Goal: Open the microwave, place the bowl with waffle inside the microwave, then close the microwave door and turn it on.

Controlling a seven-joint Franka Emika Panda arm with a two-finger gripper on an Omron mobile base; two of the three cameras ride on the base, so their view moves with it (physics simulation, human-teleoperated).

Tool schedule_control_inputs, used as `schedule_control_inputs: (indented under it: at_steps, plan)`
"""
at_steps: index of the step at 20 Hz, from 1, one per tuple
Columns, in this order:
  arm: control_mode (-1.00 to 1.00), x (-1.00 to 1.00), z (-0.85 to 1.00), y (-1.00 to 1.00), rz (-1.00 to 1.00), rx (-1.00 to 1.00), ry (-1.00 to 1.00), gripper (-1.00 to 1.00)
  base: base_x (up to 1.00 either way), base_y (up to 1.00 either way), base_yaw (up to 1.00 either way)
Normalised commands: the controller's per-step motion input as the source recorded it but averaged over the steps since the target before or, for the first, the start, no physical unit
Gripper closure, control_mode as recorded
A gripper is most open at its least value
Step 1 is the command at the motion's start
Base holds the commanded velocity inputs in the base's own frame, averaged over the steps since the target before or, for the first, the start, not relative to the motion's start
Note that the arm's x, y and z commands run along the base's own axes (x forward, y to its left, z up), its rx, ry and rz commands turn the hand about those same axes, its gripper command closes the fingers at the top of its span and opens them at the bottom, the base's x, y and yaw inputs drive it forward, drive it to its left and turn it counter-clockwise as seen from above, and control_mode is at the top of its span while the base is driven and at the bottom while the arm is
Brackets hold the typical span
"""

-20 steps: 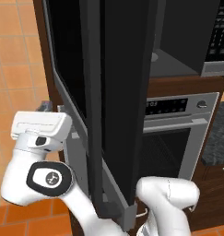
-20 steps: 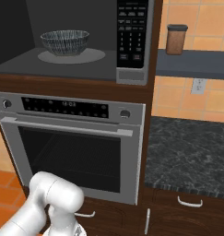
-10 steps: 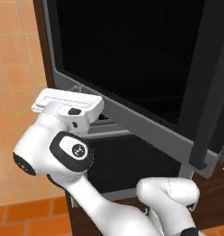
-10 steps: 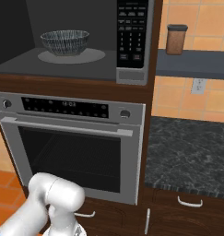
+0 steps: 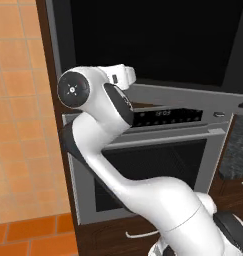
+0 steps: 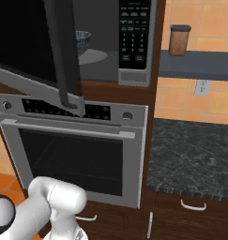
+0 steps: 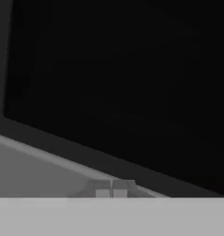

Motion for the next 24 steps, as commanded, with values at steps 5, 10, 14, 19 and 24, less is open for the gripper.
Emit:
schedule_control_inputs:
  at_steps: [5, 10, 14, 19, 24]
  plan:
    - [-1.00, -0.03, 0.41, -0.16, 0.00, -0.15, -0.44, 1.00, 0.00, 0.00, 0.00]
    - [-1.00, -0.06, 1.00, -0.87, 0.02, -0.04, -0.14, 1.00, 0.00, 0.00, 0.00]
    - [-1.00, 0.67, 0.54, -0.92, 0.14, 0.05, 0.26, 1.00, 0.00, 0.00, 0.00]
    - [-1.00, 0.98, -0.07, -0.58, 0.35, 0.12, 0.38, 1.00, 0.00, 0.00, 0.00]
    - [-1.00, 1.00, -0.46, -0.65, 0.25, 0.16, 0.11, 1.00, 0.00, 0.00, 0.00]
